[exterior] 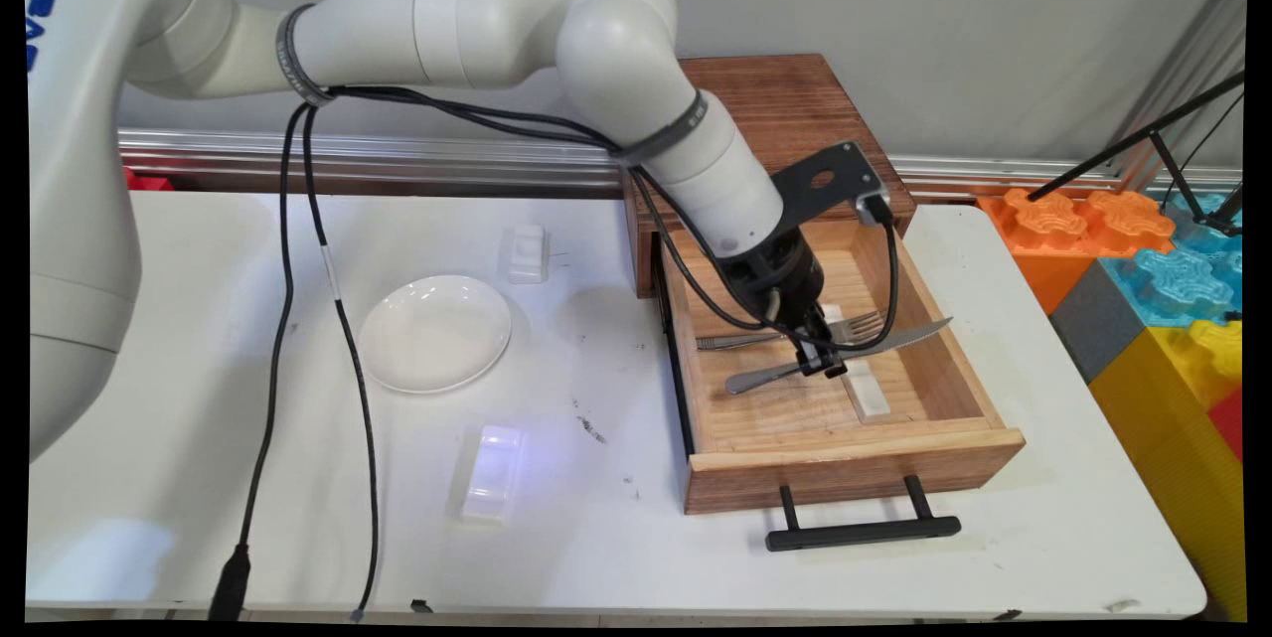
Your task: Place the picked object into the drawer
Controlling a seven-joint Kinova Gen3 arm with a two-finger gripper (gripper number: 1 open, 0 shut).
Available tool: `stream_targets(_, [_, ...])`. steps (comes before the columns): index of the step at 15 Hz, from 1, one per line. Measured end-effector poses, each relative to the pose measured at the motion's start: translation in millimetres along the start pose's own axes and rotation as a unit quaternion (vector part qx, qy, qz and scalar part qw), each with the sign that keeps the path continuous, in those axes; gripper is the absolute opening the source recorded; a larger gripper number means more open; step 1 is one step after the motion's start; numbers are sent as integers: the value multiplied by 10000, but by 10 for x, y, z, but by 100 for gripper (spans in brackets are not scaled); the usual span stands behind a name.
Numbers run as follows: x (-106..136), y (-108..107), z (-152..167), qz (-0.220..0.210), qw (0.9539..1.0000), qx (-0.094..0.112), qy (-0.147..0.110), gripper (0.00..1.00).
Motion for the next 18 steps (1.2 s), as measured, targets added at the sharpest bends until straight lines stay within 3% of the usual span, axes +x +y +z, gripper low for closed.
stream_targets(18, [-210, -65, 480, -191, 9997, -87, -146, 0])
